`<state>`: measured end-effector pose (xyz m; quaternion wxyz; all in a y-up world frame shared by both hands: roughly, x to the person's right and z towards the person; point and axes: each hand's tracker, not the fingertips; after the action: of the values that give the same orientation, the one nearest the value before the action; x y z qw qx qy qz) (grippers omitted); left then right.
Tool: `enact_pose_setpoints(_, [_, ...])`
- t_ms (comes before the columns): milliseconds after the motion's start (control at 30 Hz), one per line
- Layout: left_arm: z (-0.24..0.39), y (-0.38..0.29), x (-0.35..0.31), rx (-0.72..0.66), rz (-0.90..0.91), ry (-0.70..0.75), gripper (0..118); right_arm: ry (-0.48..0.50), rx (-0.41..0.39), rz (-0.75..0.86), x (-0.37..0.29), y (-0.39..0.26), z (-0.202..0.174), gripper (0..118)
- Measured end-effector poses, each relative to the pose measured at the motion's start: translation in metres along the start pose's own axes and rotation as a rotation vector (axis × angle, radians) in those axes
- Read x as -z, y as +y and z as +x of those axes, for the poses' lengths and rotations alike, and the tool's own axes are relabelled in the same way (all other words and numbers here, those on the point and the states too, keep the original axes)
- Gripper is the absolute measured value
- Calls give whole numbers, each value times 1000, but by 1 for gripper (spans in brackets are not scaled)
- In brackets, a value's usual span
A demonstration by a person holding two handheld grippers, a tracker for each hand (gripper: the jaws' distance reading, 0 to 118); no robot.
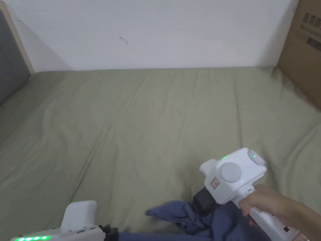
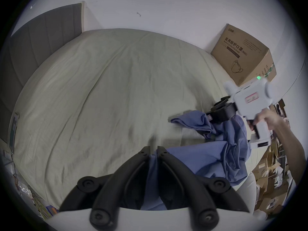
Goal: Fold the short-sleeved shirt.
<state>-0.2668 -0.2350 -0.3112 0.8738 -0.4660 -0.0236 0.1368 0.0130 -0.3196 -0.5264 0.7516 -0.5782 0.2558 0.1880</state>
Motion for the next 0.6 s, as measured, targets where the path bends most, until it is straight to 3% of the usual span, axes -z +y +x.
enact_pose_setpoints(67, [-1, -1, 1, 7, -9, 16, 4, -35, -17, 29, -14, 0, -6, 93])
enact_pose_setpoints(133, [0, -3, 2, 16, -12, 31, 4, -46, -35, 36, -23, -4, -14, 77])
enact_pose_setpoints(200, [-1, -4, 1, 4, -11, 31, 4, -63, -73, 39, -28, -5, -21, 51])
enact_pose_setpoints(233, [-1, -4, 0, -6, -9, 31, 4, -58, -75, 44, -32, -6, -25, 26])
enact_pose_setpoints(267, [0, -5, -1, -8, -8, 35, 4, -81, -98, 44, -35, -8, -32, 9])
enact_pose_setpoints(333, [2, -6, -4, 1, -12, 54, 4, -170, -168, 42, -37, -14, -46, 9])
enact_pose_setpoints(367, [3, -6, -8, 11, -10, 63, 4, -164, -188, 48, -40, -15, -49, 9])
enact_pose_setpoints(400, [3, -6, -11, 19, -2, 70, 4, -144, -167, 46, -44, -16, -48, 9])
enact_pose_setpoints(500, [5, -3, -30, 52, 37, 111, 4, 106, 30, 115, -84, -14, -20, 8])
enact_pose_setpoints(567, [5, 4, -46, 70, 62, 133, 4, 23, 100, 232, -121, -11, 0, 8])
enact_pose_setpoints(600, [5, 9, -54, 72, 91, 148, 4, 26, 103, 255, -140, -9, 11, 8])
